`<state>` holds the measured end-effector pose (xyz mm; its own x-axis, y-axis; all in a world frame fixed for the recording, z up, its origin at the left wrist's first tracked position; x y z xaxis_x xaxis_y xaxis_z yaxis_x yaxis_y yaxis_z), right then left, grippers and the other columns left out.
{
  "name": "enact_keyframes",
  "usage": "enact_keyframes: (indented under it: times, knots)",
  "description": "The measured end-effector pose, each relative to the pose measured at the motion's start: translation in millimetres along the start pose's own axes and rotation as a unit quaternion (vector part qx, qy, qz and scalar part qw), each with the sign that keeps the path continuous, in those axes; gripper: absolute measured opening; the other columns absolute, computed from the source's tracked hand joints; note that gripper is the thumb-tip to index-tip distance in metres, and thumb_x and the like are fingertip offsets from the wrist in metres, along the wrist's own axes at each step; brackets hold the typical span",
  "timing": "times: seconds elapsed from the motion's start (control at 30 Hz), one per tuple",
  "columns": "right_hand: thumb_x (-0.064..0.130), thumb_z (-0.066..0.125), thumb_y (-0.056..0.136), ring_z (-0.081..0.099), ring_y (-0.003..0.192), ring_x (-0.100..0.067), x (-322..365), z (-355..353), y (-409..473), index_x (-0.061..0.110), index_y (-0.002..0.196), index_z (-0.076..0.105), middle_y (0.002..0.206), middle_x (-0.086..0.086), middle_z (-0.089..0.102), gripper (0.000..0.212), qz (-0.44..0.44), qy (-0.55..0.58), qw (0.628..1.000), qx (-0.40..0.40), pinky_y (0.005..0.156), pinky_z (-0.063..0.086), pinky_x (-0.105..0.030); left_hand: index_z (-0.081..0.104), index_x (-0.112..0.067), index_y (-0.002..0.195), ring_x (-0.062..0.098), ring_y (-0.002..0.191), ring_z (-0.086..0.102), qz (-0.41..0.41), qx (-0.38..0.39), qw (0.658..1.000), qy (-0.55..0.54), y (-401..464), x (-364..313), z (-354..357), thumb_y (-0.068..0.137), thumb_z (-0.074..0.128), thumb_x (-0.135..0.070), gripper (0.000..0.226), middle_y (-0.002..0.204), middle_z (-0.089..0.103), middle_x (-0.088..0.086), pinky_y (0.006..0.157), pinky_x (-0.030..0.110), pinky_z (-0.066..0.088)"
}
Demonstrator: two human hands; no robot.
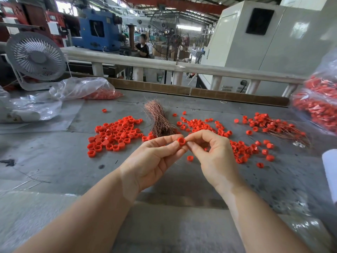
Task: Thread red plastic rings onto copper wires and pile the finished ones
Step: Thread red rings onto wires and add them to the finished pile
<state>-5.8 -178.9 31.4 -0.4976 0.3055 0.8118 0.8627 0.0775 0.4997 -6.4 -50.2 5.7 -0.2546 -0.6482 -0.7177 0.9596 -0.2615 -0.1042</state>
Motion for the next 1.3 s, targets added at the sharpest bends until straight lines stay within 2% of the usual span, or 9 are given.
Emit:
enact_keyframes:
  times: [0.1, 0.17, 0.2, 0.3, 0.37, 0.47, 0.73, 0.97, 1.3]
  knots:
    - [0.000, 0.063, 0.084, 0.058, 0.063, -0.013, -1.1, -0.4, -0.1, 0.020, 0.075, 0.067, 0.072, 0.001, 0.066, 0.022, -0.011, -0.008, 1.000, -0.010, 0.057, 0.047, -0.017, 0.071, 0.001, 0.082, 0.014, 0.067, 0.070, 0.007, -0.001, 1.000, 0.007, 0.4, -0.5, -0.1, 0.065, 0.059, 0.000, 0.020, 0.076, 0.070, 0.013, 0.062, 0.018, 0.056]
    - [0.000, 0.064, 0.084, 0.058, 0.066, -0.009, -1.2, -0.1, -0.1, 0.018, 0.078, 0.068, 0.076, 0.000, 0.065, 0.019, -0.029, -0.042, 0.999, -0.013, 0.061, 0.043, -0.012, 0.072, -0.001, 0.076, 0.014, 0.065, 0.069, 0.014, -0.007, 1.000, 0.009, 0.6, -1.0, -0.6, 0.065, 0.059, 0.001, 0.018, 0.075, 0.070, 0.013, 0.061, 0.018, 0.056]
    - [0.001, 0.063, 0.084, 0.058, 0.070, -0.009, -1.3, 0.2, 0.0, 0.018, 0.079, 0.068, 0.077, 0.002, 0.065, 0.019, -0.041, -0.060, 0.997, -0.014, 0.065, 0.045, -0.015, 0.072, 0.000, 0.076, 0.013, 0.065, 0.069, 0.019, -0.012, 1.000, 0.009, 0.7, -1.3, -0.9, 0.065, 0.059, 0.001, 0.017, 0.075, 0.070, 0.013, 0.060, 0.018, 0.056]
    - [0.001, 0.062, 0.085, 0.058, 0.076, -0.014, -1.7, 1.5, -0.4, 0.015, 0.081, 0.069, 0.079, 0.006, 0.059, 0.016, -0.066, -0.083, 0.994, -0.015, 0.067, 0.053, -0.040, 0.069, 0.000, 0.079, 0.013, 0.064, 0.069, 0.030, -0.026, 0.999, 0.007, 1.2, -2.0, -1.4, 0.066, 0.058, 0.001, 0.018, 0.074, 0.070, 0.012, 0.060, 0.018, 0.056]
    - [0.002, 0.063, 0.085, 0.058, 0.075, -0.016, -1.6, 1.7, -0.8, 0.015, 0.082, 0.069, 0.079, 0.008, 0.057, 0.015, -0.080, -0.086, 0.993, -0.020, 0.063, 0.053, -0.046, 0.069, 0.000, 0.079, 0.013, 0.064, 0.069, 0.034, -0.032, 0.999, 0.003, 1.3, -2.7, -1.1, 0.068, 0.057, 0.002, 0.017, 0.074, 0.070, 0.011, 0.060, 0.018, 0.056]
    - [0.001, 0.064, 0.083, 0.058, 0.071, -0.017, -1.2, 0.3, -1.0, 0.015, 0.080, 0.068, 0.077, 0.010, 0.057, 0.014, -0.095, -0.089, 0.991, -0.042, 0.060, 0.053, -0.046, 0.070, 0.000, 0.078, 0.014, 0.064, 0.069, 0.034, -0.034, 0.999, -0.003, 0.5, -4.0, -0.4, 0.072, 0.055, 0.004, 0.016, 0.073, 0.070, 0.010, 0.060, 0.018, 0.056]
    - [0.001, 0.062, 0.082, 0.058, 0.070, -0.024, -0.4, 2.0, -3.3, 0.011, 0.080, 0.067, 0.076, 0.004, 0.055, 0.011, -0.132, -0.139, 0.980, -0.047, 0.057, 0.052, -0.047, 0.073, -0.002, 0.069, 0.015, 0.065, 0.070, 0.056, -0.036, 0.998, -0.014, -1.4, -4.8, 2.4, 0.064, 0.057, 0.004, 0.017, 0.072, 0.070, 0.010, 0.059, 0.017, 0.056]
    - [0.008, 0.062, 0.083, 0.053, 0.069, -0.014, -0.3, 2.4, -3.6, 0.012, 0.082, 0.068, 0.074, 0.017, 0.048, 0.007, -0.143, -0.129, 0.980, -0.049, 0.056, 0.054, -0.045, 0.075, -0.004, 0.067, 0.014, 0.068, 0.071, 0.061, -0.046, 0.997, -0.031, -0.8, -5.0, 0.2, 0.064, 0.057, 0.002, 0.019, 0.074, 0.071, 0.009, 0.057, 0.016, 0.055]
    - [0.007, 0.062, 0.083, 0.054, 0.066, -0.019, 3.9, 4.6, -5.3, 0.008, 0.080, 0.068, 0.074, 0.004, 0.055, 0.006, -0.155, -0.157, 0.975, -0.034, 0.056, 0.052, -0.045, 0.075, -0.004, 0.067, 0.015, 0.070, 0.071, 0.044, -0.038, 0.997, -0.052, -1.1, -5.1, 0.1, 0.064, 0.057, 0.002, 0.019, 0.074, 0.071, 0.010, 0.057, 0.017, 0.055]
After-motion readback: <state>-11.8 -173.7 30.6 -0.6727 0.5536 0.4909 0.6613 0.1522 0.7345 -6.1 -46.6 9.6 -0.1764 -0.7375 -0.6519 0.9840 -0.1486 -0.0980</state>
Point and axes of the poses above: each hand's wrist, its own y-axis towards the middle knuckle, its own z-axis out of the palm, x = y × z, the point moved 4 cm from there along y, towards the middle knuckle
